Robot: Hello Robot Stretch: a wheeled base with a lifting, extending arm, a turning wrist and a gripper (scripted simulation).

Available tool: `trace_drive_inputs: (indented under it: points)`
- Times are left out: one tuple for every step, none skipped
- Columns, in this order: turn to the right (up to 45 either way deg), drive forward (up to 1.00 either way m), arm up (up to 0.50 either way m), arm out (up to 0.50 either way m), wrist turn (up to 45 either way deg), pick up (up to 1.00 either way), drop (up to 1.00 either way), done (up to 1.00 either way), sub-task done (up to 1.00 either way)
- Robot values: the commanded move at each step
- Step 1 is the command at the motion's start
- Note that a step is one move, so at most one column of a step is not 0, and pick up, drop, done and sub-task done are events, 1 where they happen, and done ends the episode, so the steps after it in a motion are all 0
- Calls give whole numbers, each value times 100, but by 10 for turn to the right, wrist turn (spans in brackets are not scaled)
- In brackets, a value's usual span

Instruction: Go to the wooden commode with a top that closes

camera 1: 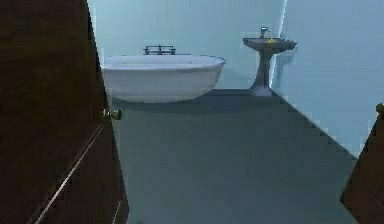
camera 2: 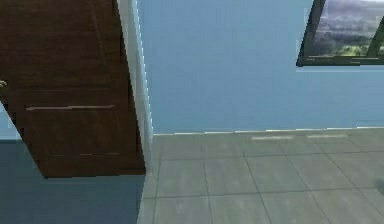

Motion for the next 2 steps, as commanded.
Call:
trace_drive_inputs:
  points:
    - [450, 0, 0, 0, 0, 0, 0, 0, 0]
    - [450, 0, 0, 0, 0, 0, 0, 0, 0]
